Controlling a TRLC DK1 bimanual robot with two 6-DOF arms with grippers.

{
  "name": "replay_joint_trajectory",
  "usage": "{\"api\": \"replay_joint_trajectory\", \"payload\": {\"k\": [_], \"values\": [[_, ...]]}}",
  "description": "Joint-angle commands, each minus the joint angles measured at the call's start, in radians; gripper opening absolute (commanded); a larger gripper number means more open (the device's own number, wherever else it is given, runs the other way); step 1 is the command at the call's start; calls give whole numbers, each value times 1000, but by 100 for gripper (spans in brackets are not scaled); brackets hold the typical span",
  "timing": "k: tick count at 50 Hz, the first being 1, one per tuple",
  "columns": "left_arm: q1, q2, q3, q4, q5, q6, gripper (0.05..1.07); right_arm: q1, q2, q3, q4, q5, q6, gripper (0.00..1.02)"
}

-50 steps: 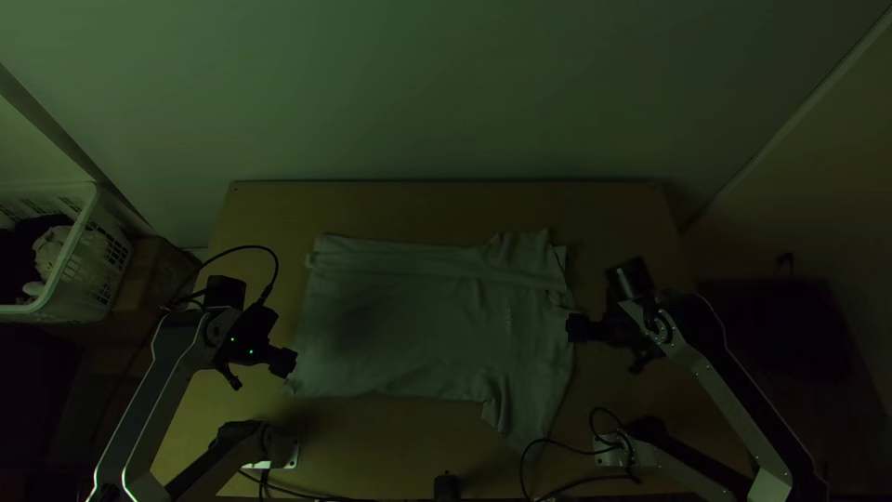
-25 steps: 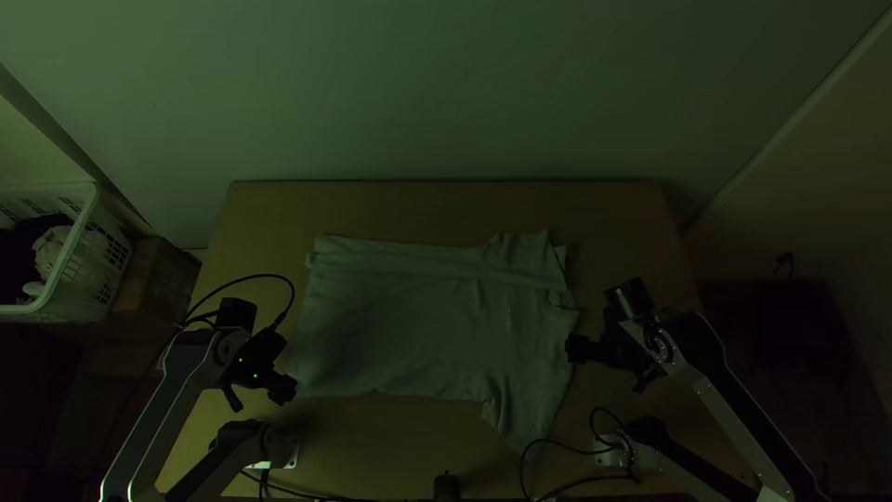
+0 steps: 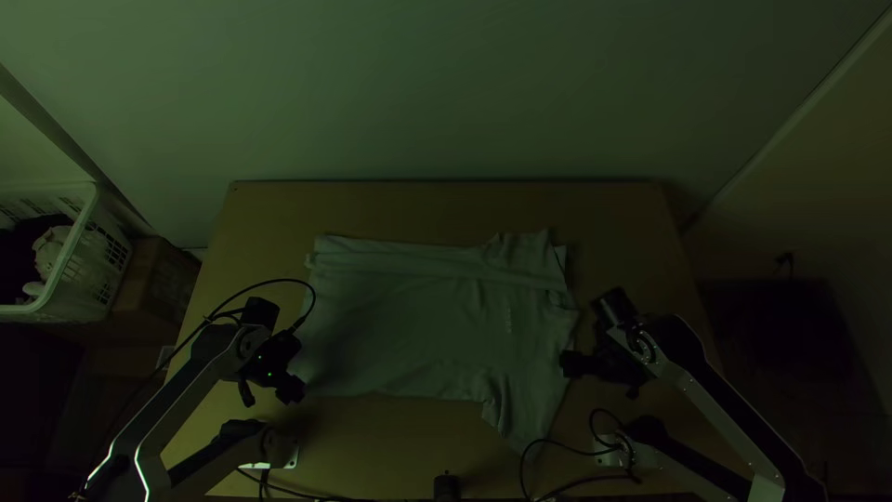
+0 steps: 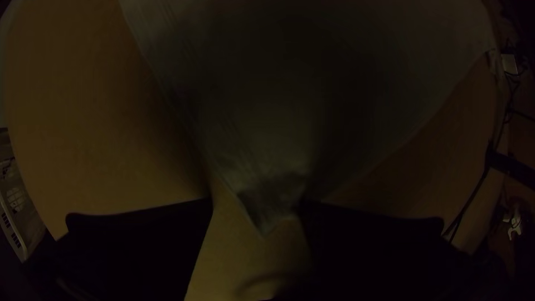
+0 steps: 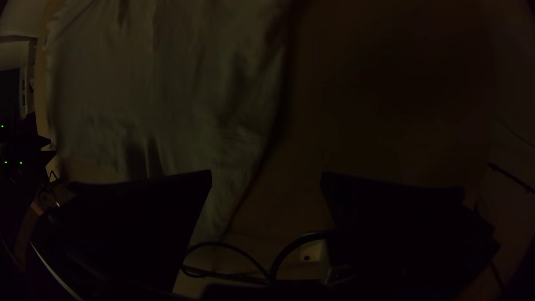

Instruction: Fold the t-shirt

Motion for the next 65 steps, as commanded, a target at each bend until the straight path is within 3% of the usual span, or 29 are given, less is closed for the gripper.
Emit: {"api": "replay_joint_trajectory", "payload": {"k": [1,4,12,18,24,34,45,49,55,58,61,65], "values": [[-21,20,-29,13,10,19,32,42,27,-37,-11,-6,11,90],[-24,20,-30,24,14,22,8,55,47,-49,-5,-8,14,93],[-12,13,-14,36,14,28,8,119,81,-97,3,-8,17,93],[1,15,-1,36,14,29,8,122,82,-106,15,-55,20,92],[11,15,2,39,16,26,8,139,115,-110,55,-58,22,86],[18,7,0,42,16,26,8,225,211,-107,118,-58,62,86],[48,4,5,50,16,39,8,259,288,-112,190,-58,66,58],[60,3,5,54,16,43,8,271,311,-112,201,-58,71,52],[70,4,6,60,16,48,8,288,331,-112,205,-58,71,50],[73,4,6,63,16,51,8,296,328,-110,230,-57,73,31],[73,4,9,71,16,52,8,297,317,-107,256,-49,83,2],[73,7,22,77,16,52,8,312,299,-104,245,-49,96,3]]}}
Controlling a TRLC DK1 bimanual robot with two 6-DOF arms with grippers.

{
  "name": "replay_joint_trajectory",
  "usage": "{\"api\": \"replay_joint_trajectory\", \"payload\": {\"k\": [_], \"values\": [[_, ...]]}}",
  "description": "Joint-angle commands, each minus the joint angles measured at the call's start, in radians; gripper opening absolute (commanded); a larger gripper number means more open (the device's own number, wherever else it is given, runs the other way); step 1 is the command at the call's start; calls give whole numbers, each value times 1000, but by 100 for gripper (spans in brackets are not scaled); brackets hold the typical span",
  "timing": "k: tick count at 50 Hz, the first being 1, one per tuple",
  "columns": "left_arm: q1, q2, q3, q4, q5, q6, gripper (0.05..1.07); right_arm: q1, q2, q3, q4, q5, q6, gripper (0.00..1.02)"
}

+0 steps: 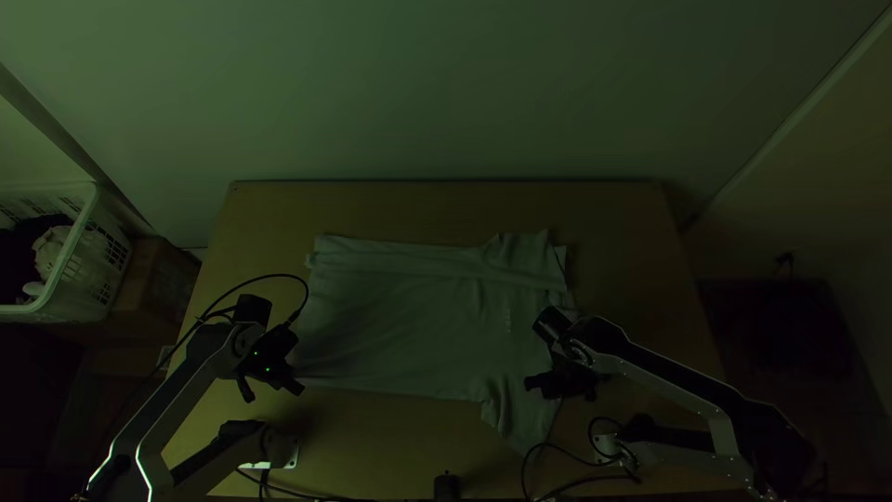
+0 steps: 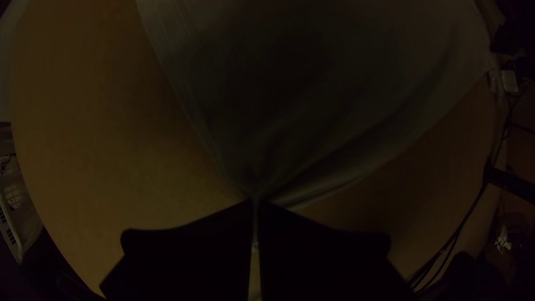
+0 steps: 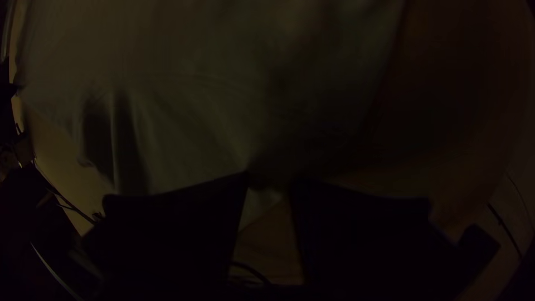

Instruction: Fold the t-shirt

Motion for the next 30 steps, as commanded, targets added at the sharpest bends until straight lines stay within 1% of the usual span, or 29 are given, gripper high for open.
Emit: {"api": "replay_joint_trajectory", "payload": {"k": [1,4,13,18,24,27,30], "values": [[11,8,21,20,-8,28,8,24,-7,-13,28,-8,32,3],[17,12,40,23,-5,28,8,19,-31,3,6,-8,32,3],[55,54,109,51,3,19,8,-62,-112,55,-40,-1,18,3],[72,75,138,57,9,19,8,-128,-126,82,-84,3,-20,3],[94,97,172,69,21,19,8,-215,-140,101,-96,12,-75,3],[98,106,192,81,24,10,8,-243,-139,112,-96,15,-95,3],[98,121,216,101,26,-12,8,-255,-132,130,-96,28,-102,3]]}}
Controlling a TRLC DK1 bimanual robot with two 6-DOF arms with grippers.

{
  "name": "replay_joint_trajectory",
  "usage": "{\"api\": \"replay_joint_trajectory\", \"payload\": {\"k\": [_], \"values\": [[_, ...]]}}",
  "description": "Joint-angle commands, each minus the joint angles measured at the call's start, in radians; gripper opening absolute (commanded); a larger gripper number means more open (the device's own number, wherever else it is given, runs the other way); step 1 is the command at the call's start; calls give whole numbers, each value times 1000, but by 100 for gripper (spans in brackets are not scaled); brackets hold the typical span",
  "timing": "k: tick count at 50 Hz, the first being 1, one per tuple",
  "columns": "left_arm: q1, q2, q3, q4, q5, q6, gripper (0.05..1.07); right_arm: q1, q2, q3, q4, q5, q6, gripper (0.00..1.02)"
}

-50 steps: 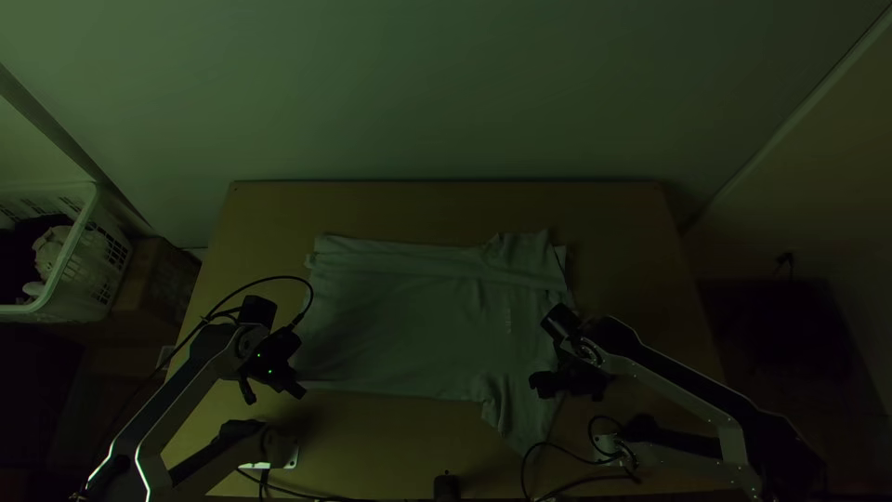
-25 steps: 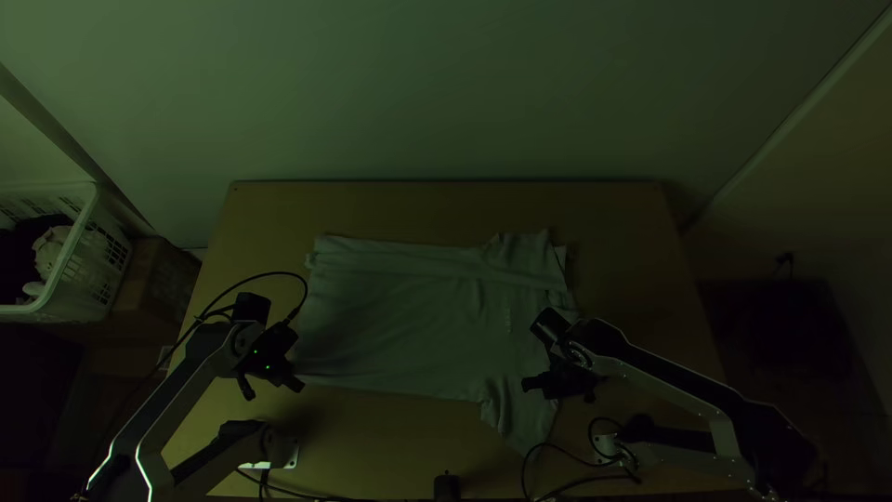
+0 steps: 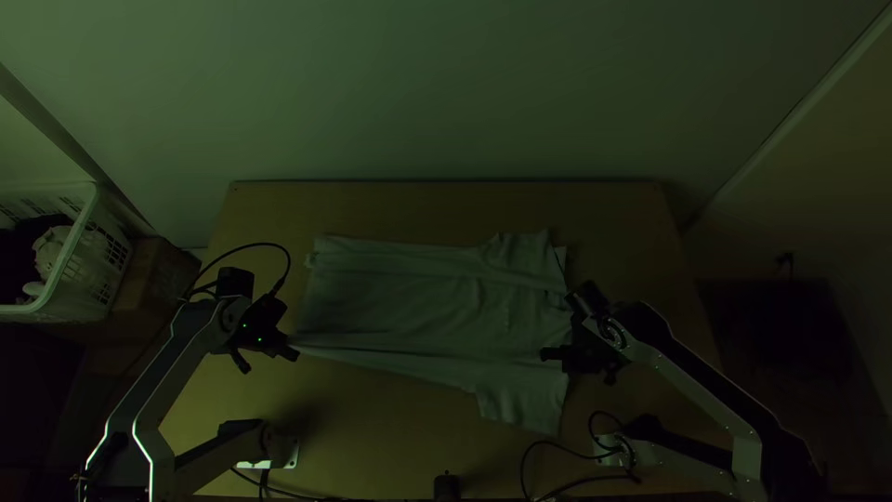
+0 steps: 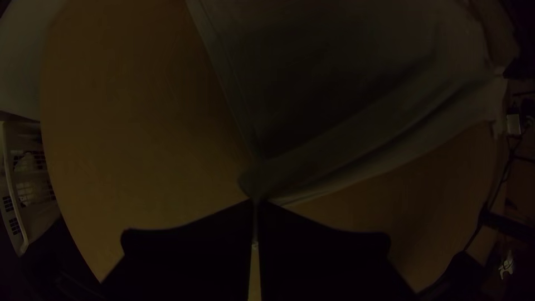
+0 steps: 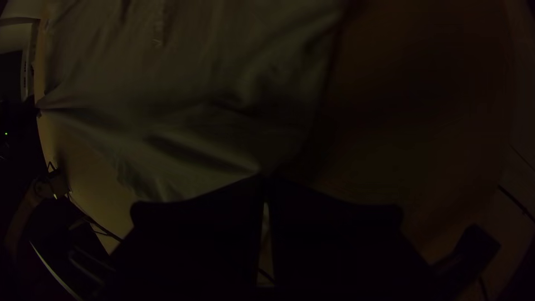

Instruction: Fold the t-shirt

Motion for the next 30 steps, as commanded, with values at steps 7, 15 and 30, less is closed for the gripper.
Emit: {"api": "replay_joint_trajectory", "payload": {"k": [7,15,30], "values": [[0,76,129,34,4,-46,8,-39,30,88,-20,36,-42,3],[-37,125,203,49,4,-83,8,-77,88,165,0,72,-72,3],[-89,237,338,81,4,-128,8,-192,215,295,49,83,-135,3]]}}
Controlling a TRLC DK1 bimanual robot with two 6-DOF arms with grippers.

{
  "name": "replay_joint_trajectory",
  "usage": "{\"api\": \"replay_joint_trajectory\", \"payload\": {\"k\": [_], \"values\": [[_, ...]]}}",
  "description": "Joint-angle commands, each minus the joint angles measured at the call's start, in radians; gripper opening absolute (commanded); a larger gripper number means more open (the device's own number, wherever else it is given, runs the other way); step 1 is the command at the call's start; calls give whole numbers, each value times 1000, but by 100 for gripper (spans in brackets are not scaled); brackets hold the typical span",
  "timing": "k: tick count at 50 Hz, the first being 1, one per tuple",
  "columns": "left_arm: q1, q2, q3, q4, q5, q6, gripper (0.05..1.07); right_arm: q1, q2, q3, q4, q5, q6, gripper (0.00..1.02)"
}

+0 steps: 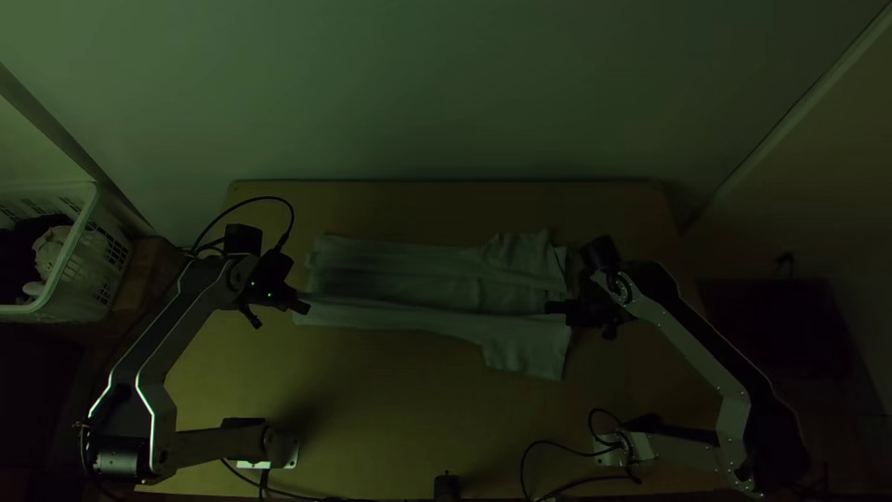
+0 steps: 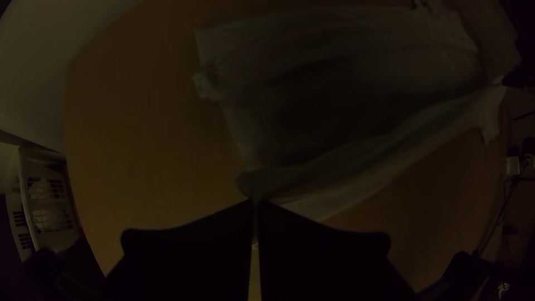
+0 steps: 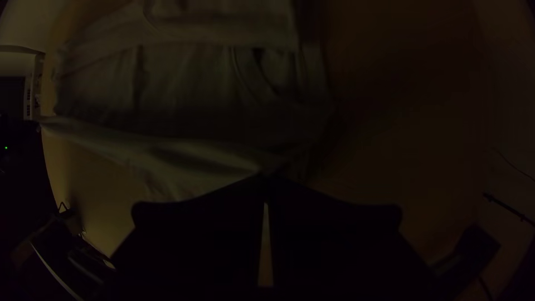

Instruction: Fold the t-shirt

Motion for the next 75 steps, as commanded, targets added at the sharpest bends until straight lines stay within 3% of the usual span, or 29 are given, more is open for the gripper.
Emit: {"api": "replay_joint_trajectory", "payload": {"k": [1,25,56,58,59,62,63,69,72,75], "values": [[-14,49,74,8,-3,-24,8,-42,58,52,10,17,-32,3],[-12,241,304,13,-3,-34,8,-140,275,246,105,18,-80,3],[-8,482,538,33,-3,-46,9,-159,587,572,136,20,-88,4],[-8,491,547,39,-3,-60,23,-160,602,589,140,23,-98,12],[-8,494,548,40,-3,-66,38,-162,607,599,142,34,-104,18],[-8,504,556,43,-3,-84,100,-162,624,623,145,78,-140,40],[-6,507,561,48,-3,-93,105,-162,625,628,146,92,-147,47],[-5,504,564,68,-3,-135,103,-172,621,646,157,101,-180,82],[-2,499,564,74,19,-156,103,-180,610,657,163,118,-181,83],[8,493,564,76,62,-175,103,-189,596,655,188,121,-195,92]]}}
